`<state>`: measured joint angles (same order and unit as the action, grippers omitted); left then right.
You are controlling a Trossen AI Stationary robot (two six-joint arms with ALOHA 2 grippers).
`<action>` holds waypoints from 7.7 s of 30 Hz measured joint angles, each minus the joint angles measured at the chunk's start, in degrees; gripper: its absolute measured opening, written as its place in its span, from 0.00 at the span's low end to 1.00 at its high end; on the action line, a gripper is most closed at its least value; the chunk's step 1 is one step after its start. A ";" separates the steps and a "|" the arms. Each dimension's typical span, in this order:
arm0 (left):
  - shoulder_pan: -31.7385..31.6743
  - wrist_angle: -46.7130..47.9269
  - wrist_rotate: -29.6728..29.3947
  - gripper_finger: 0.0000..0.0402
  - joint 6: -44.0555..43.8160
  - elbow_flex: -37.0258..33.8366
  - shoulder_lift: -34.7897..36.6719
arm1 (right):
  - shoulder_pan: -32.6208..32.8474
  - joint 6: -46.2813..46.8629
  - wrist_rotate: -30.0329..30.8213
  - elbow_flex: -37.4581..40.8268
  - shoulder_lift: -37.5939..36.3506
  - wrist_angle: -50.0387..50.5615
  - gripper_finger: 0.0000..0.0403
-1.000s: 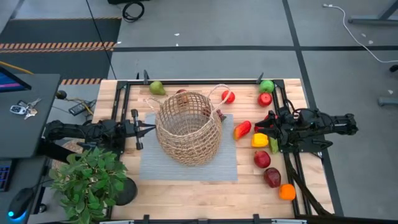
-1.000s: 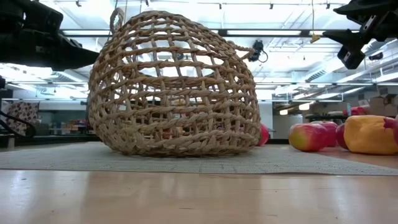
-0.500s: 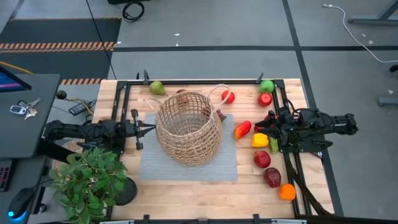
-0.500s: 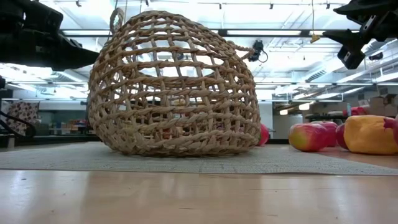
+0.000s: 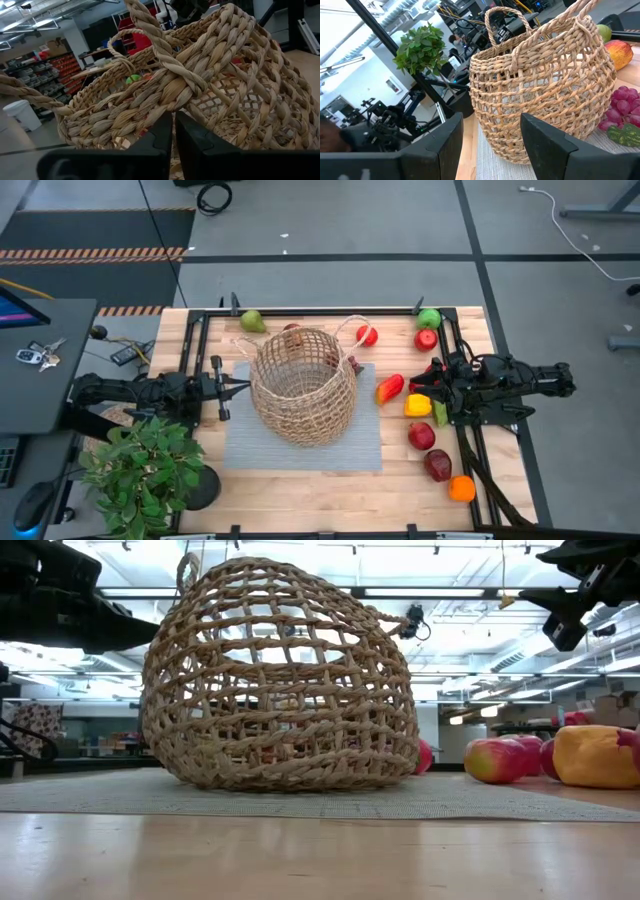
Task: Build produce basket
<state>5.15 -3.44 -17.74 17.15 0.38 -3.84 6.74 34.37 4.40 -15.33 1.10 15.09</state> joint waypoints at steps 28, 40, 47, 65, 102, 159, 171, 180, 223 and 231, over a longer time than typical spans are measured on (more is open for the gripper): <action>0.02 0.00 0.00 0.08 0.00 -0.02 -0.02 | -0.11 -4.93 17.71 0.00 1.06 -19.10 0.51; 0.02 -0.15 0.00 0.09 -0.02 0.00 -0.02 | -0.11 -11.99 15.58 -0.02 3.12 -30.56 0.51; 0.00 -0.22 -0.04 0.08 0.00 -0.02 -0.02 | -0.11 -12.06 15.45 -0.02 6.83 -30.42 0.51; 0.00 -0.35 -0.07 0.08 0.00 -0.02 -0.02 | -2.08 -26.28 13.33 -9.05 26.49 -20.92 0.51; 0.00 -0.39 -0.04 0.07 0.00 -0.02 -0.02 | -2.05 -26.85 16.06 -33.53 69.82 26.60 0.77; 0.02 -0.39 0.00 0.09 0.00 -0.02 0.00 | -6.22 -52.61 16.40 -39.64 96.52 43.60 0.83; 0.02 -0.40 -0.01 0.07 0.00 0.00 0.00 | -6.13 -50.98 14.49 -39.43 96.50 43.02 0.70; 0.02 -0.39 0.00 0.09 0.00 -0.02 0.00 | -2.63 -43.01 11.41 -45.63 95.53 47.22 0.68; 0.01 -0.39 -0.02 0.07 0.00 -0.02 -0.01 | 8.70 -11.32 3.10 -101.34 92.43 46.16 0.69; 0.01 -0.39 0.00 0.09 0.00 -0.01 0.00 | 8.68 -14.90 3.98 -103.86 92.43 43.54 0.69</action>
<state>5.15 -3.84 -17.74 17.15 0.38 -3.84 15.42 19.47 8.38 -119.19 93.54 58.64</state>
